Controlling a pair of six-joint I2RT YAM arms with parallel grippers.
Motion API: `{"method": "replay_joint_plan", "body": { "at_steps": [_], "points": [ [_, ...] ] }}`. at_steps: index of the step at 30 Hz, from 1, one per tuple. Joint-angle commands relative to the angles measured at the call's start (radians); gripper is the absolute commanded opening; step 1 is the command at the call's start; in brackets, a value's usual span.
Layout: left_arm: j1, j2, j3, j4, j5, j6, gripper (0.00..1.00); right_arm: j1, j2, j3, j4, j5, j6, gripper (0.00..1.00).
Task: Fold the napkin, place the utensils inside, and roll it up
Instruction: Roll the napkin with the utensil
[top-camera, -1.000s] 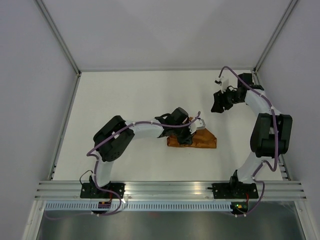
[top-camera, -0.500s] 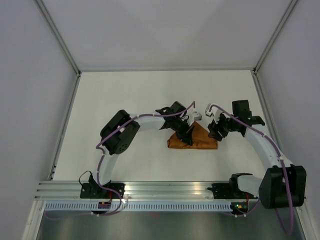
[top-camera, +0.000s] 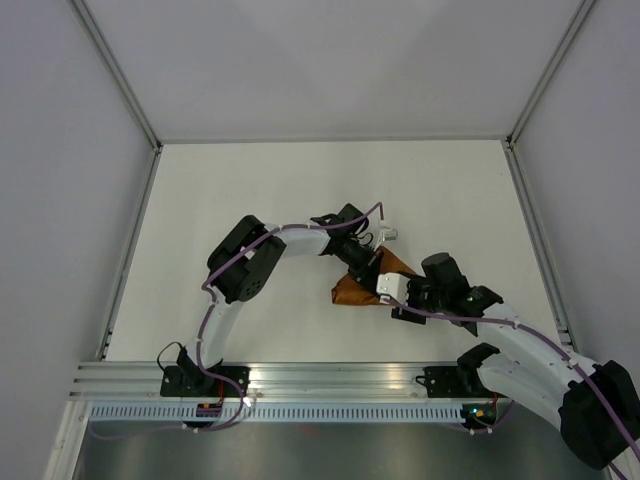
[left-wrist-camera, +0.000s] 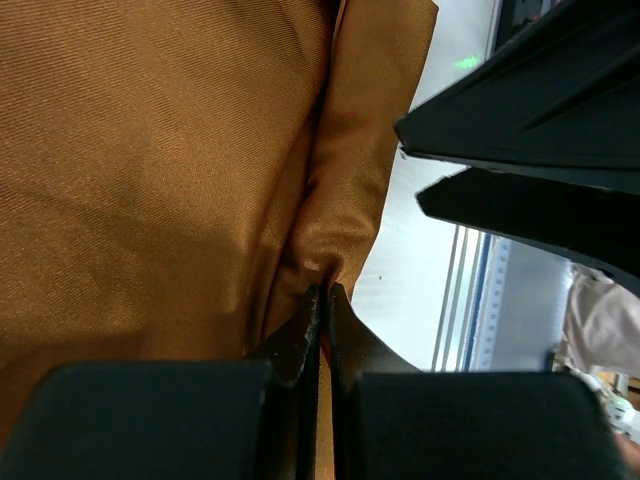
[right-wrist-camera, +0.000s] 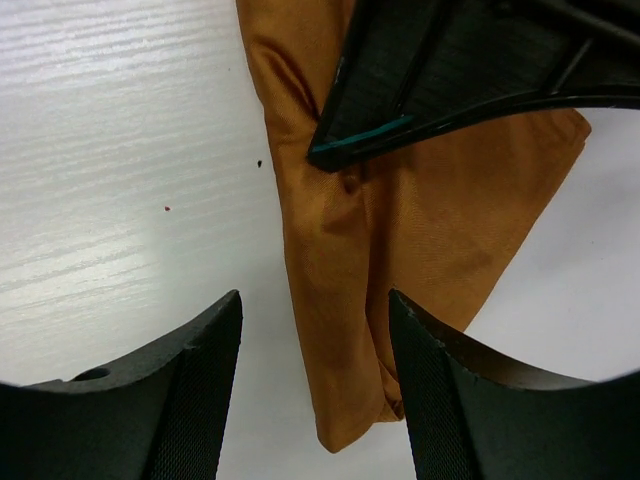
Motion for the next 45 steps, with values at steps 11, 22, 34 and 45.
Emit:
{"method": "replay_joint_plan", "body": {
  "at_steps": [11,22,34,45],
  "points": [
    [0.018,0.144,-0.054,-0.189,-0.121,-0.022,0.02,0.144,0.005,-0.063,0.207,0.148,0.011,0.64],
    [0.031,0.166,-0.034,-0.203,-0.105,-0.027,0.02,0.242,0.048,-0.043,0.139,0.165,0.010,0.61],
    [0.034,0.178,-0.029,-0.207,-0.100,-0.028,0.02,0.296,0.087,0.003,0.086,0.157,0.028,0.58],
    [0.037,0.180,-0.029,-0.210,-0.083,-0.033,0.02,0.339,0.180,-0.027,0.187,0.191,0.056,0.52]
  ]
}}
